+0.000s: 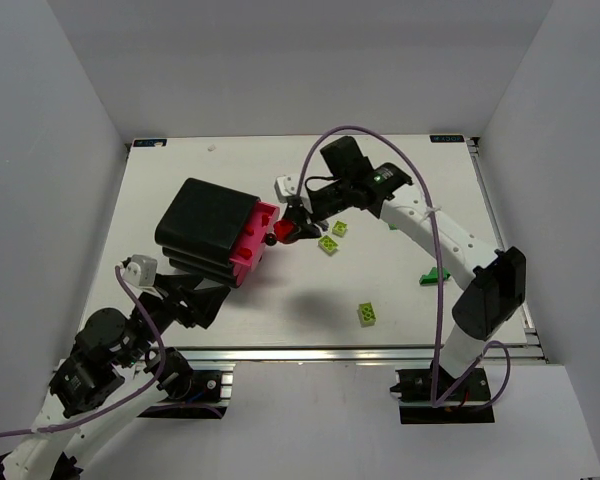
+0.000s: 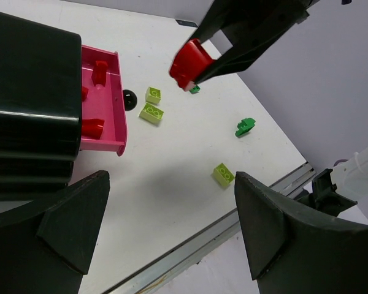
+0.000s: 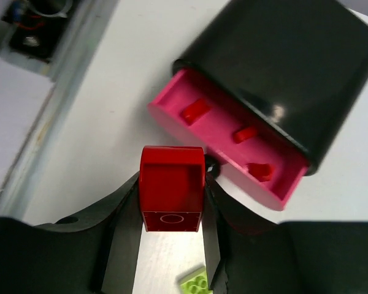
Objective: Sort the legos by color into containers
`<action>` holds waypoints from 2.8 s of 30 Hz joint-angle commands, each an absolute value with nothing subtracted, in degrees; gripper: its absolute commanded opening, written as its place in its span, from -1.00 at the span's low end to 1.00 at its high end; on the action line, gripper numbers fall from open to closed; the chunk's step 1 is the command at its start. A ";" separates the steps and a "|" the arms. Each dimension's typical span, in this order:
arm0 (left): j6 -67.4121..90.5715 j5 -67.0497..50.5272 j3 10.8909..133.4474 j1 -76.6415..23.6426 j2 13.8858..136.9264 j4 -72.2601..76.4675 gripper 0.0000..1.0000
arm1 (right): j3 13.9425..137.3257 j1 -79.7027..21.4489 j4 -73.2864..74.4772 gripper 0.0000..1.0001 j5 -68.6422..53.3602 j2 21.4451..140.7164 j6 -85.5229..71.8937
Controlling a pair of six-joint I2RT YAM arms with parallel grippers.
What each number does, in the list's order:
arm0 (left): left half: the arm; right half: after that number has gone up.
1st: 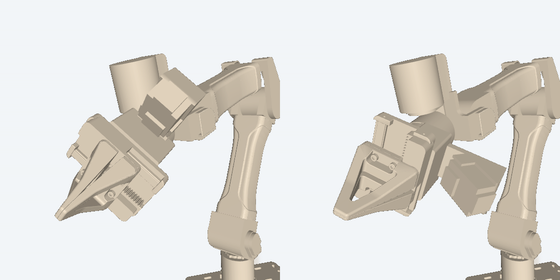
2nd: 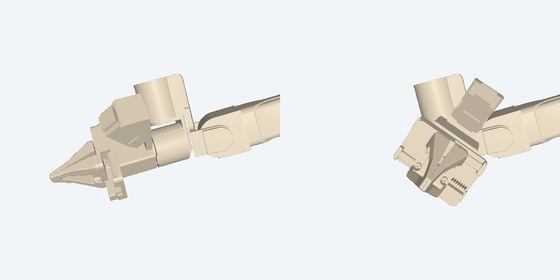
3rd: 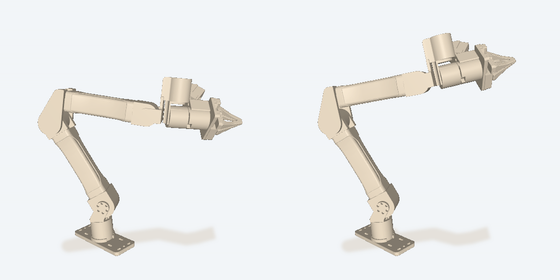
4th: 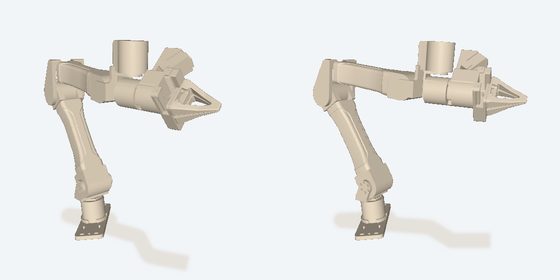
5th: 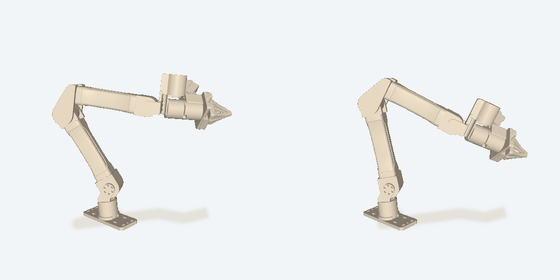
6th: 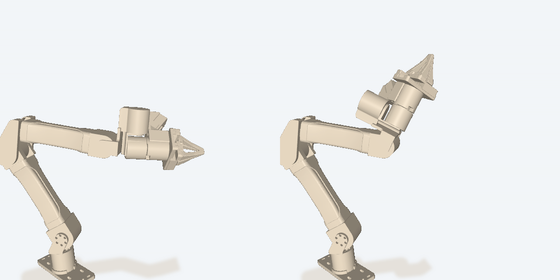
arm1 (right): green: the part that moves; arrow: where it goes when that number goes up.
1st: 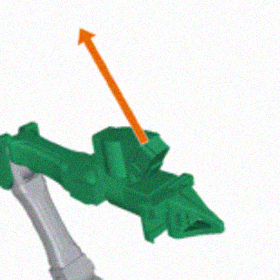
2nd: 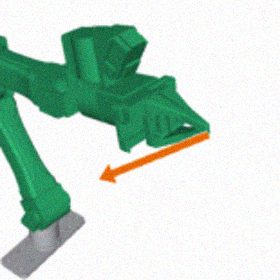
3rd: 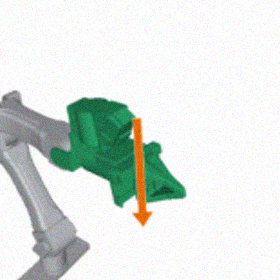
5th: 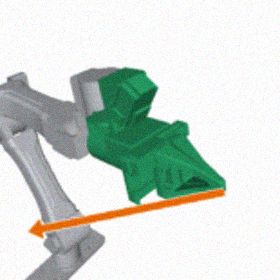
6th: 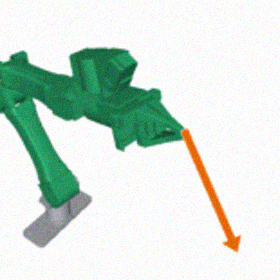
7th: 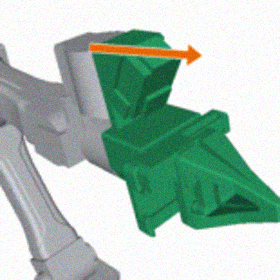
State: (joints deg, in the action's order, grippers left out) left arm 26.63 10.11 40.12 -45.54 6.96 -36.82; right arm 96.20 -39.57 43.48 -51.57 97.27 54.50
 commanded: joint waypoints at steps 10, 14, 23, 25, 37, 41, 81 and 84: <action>26.89 11.42 40.08 -45.35 6.42 -36.30 0.84 | 103.27 -49.91 27.43 -0.92 -35.94 103.09 44.39; 26.98 11.78 40.08 -45.35 5.89 -36.30 0.84 | 105.20 -51.33 26.45 -0.91 -37.97 105.46 41.49; 27.25 12.13 40.08 -45.35 5.45 -36.39 0.84 | 107.67 -52.38 28.30 -0.86 -33.58 109.69 48.68; 27.33 12.04 40.08 -45.35 5.45 -36.39 0.84 | 107.58 -52.29 29.17 -0.85 -33.57 110.13 51.31; 27.33 12.13 39.99 -45.35 5.54 -36.56 0.84 | 105.03 -52.12 33.22 -0.63 -32.78 110.04 67.67; 27.33 12.22 40.08 -45.35 5.63 -36.47 0.84 | 103.71 -52.03 34.45 -0.56 -31.82 109.86 71.36; 28.04 3.27 41.30 -45.35 27.22 -31.22 -0.66 | 90.37 -42.29 21.80 -1.00 -6.13 88.09 6.69; 28.74 0.09 44.38 -45.97 37.94 -28.57 -0.66 | 82.81 -38.41 19.60 -1.00 -10.54 82.80 4.92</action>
State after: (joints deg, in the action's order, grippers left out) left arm 27.97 5.52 41.36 -45.58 30.79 -32.03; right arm 86.48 -40.91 20.99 -9.52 89.73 13.13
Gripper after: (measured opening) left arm 0.171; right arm 0.014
